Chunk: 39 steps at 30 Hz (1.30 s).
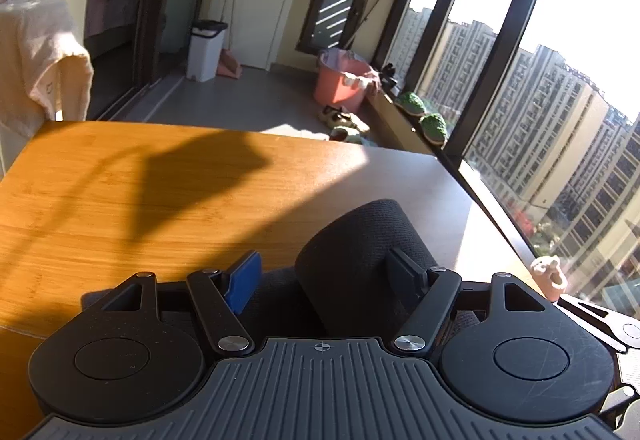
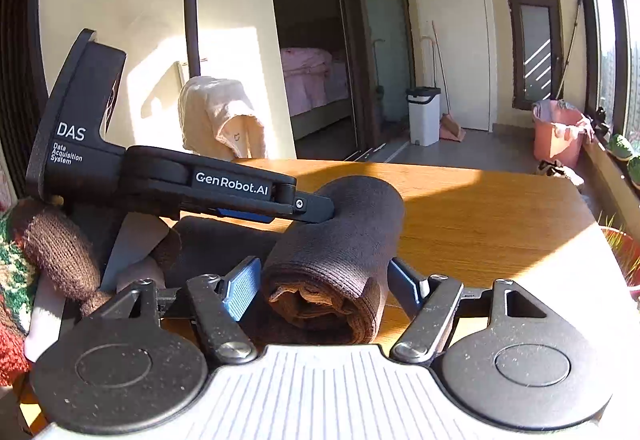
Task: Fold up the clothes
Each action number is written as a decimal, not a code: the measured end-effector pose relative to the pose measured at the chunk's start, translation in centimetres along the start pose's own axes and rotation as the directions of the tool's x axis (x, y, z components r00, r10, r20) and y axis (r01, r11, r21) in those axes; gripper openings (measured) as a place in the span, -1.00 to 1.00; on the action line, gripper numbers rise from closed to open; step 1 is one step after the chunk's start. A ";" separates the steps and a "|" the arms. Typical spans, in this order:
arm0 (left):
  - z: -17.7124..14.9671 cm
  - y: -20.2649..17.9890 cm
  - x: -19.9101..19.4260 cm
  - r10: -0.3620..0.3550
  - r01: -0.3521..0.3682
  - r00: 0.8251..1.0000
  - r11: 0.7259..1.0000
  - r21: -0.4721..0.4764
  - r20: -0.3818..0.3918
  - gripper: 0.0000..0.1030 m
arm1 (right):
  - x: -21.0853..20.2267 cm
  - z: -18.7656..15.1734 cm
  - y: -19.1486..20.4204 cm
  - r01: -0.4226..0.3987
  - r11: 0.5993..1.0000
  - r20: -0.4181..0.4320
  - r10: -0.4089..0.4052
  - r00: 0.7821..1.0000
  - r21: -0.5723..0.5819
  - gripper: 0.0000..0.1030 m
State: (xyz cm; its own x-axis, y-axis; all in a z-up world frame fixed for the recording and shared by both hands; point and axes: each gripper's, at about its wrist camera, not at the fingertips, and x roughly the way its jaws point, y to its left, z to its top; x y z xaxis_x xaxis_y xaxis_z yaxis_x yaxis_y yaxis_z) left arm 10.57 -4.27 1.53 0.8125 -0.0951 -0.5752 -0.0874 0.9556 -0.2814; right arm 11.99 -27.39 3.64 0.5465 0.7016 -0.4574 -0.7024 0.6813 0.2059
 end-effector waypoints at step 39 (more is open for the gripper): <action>0.4 0.5 0.7 0.072 -0.072 0.997 0.997 0.031 0.011 0.70 | 2.7 -1.4 -2.8 0.007 0.991 -0.016 -0.004 1.000 0.136 0.79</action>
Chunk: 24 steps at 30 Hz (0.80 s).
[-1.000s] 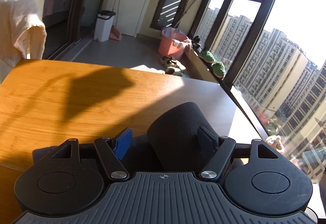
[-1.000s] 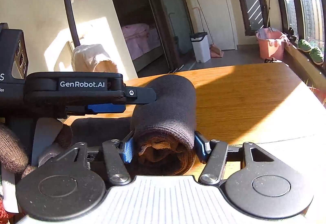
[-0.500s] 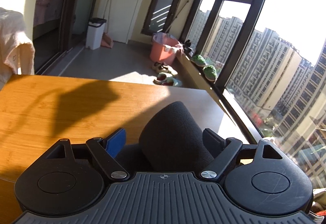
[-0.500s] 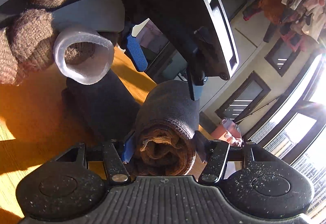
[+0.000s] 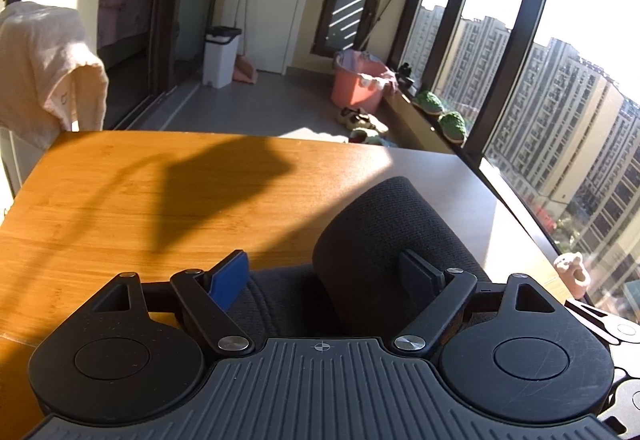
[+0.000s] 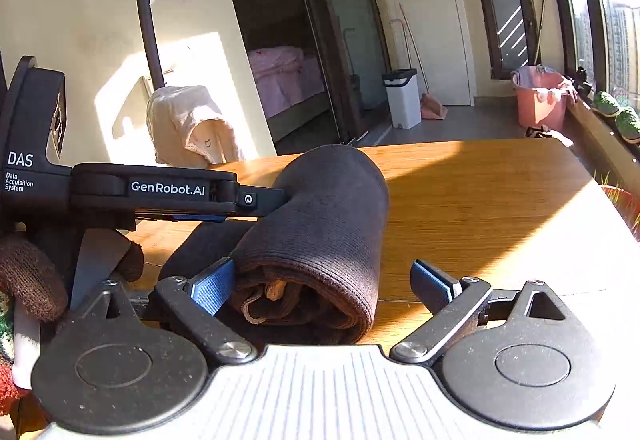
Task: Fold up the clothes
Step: 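Roll the trousers further toward the waistband with both tools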
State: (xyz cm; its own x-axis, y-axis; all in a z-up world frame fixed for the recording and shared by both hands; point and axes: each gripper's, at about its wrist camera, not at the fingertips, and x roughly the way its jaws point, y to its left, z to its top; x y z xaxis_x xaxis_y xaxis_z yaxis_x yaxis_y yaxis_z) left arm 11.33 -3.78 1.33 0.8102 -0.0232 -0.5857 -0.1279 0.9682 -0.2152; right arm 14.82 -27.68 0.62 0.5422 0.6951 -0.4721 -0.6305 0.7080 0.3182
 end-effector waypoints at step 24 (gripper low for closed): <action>1.5 2.7 -0.9 -0.022 0.024 1.000 0.996 -0.090 0.019 0.66 | -0.2 -4.0 11.3 0.182 0.669 0.121 -0.137 0.983 -0.720 -0.05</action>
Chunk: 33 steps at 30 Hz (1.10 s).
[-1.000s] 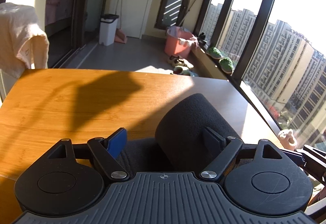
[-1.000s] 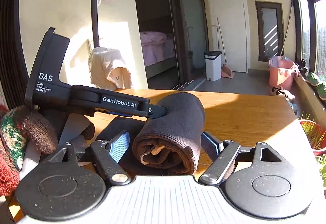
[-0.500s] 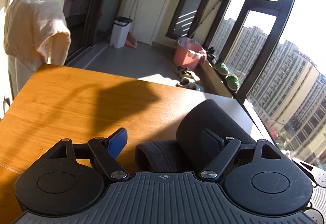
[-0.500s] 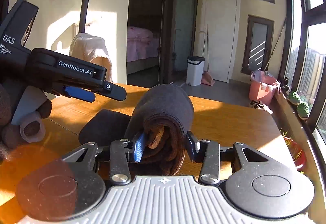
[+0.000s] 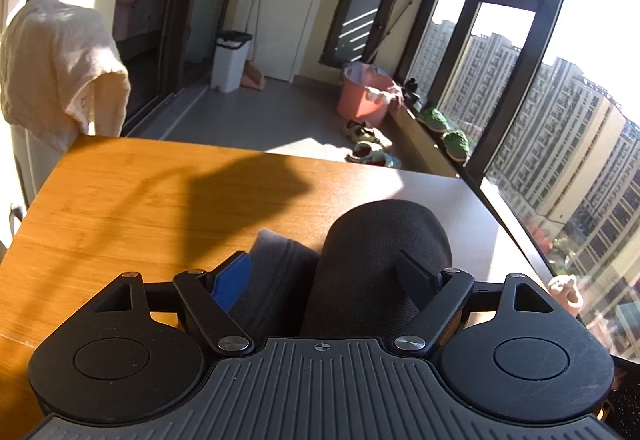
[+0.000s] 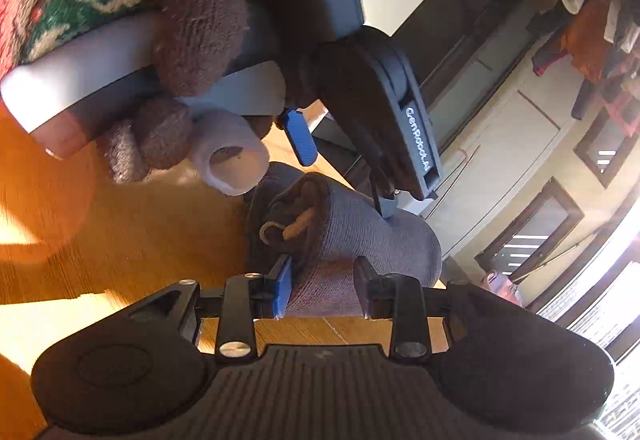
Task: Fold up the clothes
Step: 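Roll the trousers further toward the waistband with both tools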
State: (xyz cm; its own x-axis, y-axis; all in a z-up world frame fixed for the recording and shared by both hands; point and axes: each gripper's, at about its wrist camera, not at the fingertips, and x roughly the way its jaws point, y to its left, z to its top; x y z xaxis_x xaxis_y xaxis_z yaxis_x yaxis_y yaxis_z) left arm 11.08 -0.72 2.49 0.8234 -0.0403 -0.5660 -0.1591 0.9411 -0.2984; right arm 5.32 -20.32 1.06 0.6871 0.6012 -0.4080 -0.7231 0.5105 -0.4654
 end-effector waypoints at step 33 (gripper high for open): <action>-2.6 2.0 3.1 -0.022 0.007 0.993 0.991 -0.134 -0.113 0.05 | 0.2 -3.6 -13.0 -0.046 0.747 0.034 0.032 0.999 0.663 0.24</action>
State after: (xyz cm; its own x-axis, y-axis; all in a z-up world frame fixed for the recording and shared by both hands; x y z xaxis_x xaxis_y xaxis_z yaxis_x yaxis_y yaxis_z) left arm 11.85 0.14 -1.86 0.7598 -0.0991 -0.6426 -0.2245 0.8875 -0.4024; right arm 15.16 -29.09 4.19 0.6607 0.6376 -0.3962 -0.6196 0.7612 0.1917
